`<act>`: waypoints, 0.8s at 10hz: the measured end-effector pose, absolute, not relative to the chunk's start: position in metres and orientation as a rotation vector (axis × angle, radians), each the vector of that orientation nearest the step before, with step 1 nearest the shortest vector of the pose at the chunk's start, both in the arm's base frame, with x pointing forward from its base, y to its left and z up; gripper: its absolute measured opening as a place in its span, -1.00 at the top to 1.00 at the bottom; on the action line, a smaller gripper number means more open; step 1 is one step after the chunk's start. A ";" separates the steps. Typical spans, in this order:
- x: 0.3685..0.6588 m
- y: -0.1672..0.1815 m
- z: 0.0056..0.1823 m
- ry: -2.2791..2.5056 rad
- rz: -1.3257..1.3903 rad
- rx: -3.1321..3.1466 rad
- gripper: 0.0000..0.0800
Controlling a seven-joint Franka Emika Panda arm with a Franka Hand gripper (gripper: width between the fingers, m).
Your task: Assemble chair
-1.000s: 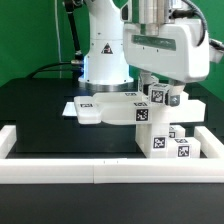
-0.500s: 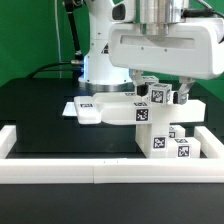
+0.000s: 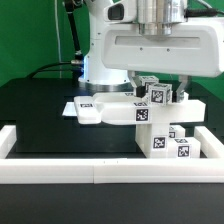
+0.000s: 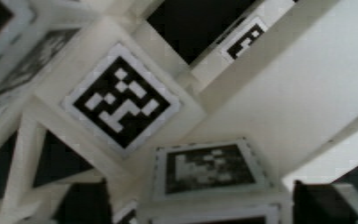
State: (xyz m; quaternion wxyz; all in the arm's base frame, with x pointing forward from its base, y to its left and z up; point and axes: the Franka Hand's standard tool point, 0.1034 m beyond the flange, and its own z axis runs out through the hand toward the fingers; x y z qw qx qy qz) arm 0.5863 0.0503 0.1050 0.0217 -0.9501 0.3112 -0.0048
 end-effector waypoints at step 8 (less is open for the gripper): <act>0.587 0.052 0.105 1.576 -0.011 -2.661 0.33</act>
Offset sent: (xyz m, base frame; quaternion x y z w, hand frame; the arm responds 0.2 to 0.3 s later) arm 0.0000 0.0000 0.0000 0.0000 0.0000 0.0000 1.0000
